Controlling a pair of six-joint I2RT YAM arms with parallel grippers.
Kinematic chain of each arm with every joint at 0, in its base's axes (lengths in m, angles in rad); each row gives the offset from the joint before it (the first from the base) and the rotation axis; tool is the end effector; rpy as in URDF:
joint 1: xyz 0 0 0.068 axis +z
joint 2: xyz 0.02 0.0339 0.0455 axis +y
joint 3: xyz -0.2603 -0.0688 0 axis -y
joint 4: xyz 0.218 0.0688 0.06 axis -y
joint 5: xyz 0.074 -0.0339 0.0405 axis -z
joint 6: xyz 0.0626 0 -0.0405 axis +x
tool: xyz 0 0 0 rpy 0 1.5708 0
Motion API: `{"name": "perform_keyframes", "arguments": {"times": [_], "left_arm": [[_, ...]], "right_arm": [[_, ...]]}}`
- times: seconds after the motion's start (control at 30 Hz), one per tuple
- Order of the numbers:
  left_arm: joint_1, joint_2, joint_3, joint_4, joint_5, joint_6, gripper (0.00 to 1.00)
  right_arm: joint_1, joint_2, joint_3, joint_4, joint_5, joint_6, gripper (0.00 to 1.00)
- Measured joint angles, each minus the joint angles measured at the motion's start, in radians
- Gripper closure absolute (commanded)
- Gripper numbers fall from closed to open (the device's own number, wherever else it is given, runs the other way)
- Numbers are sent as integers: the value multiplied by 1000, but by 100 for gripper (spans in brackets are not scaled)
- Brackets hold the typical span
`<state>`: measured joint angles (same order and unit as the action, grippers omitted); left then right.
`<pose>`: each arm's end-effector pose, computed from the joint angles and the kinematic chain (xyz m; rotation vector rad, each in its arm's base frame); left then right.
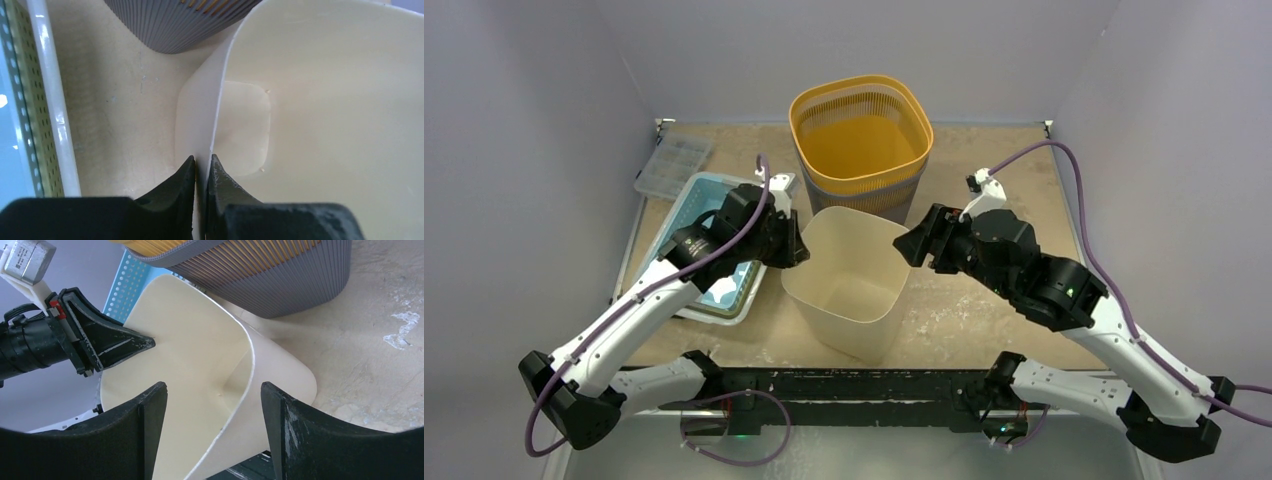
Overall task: Turn the large container upside down
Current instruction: Turn the container upside down at the center of the board.
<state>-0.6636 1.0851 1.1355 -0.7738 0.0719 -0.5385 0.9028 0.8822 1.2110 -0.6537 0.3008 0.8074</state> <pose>0.1670 -0.1363 0.3243 0.1884 2.3869 -0.6816 0.1188 0.1207 0.3990 0.1201 1.9755 0.8710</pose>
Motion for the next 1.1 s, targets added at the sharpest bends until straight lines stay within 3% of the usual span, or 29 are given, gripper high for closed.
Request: {"name": "perform_keyframes", "arguments": {"times": [0.17,0.47,0.67,0.77,0.93,1.1], "left_arm": [[2,-28,-47,48,-36,-13,100],[1,-247,-404,317,-14,-268,100],[1,-290,-576,521,10,-399,100],[1,-296,-679,641,10,-456,100],[1,-294,-841,867,5,-537,100],[1,-234,-967,1097,-1,-597,100]], "right_arm": [[0,-1,0,-4,22,10,26],[0,-87,0,-55,132,55,20],[0,-149,1,-43,152,60,18],[0,-138,2,-31,131,45,18],[0,-68,2,-2,56,9,7],[0,-11,-3,44,-40,-46,7]]}}
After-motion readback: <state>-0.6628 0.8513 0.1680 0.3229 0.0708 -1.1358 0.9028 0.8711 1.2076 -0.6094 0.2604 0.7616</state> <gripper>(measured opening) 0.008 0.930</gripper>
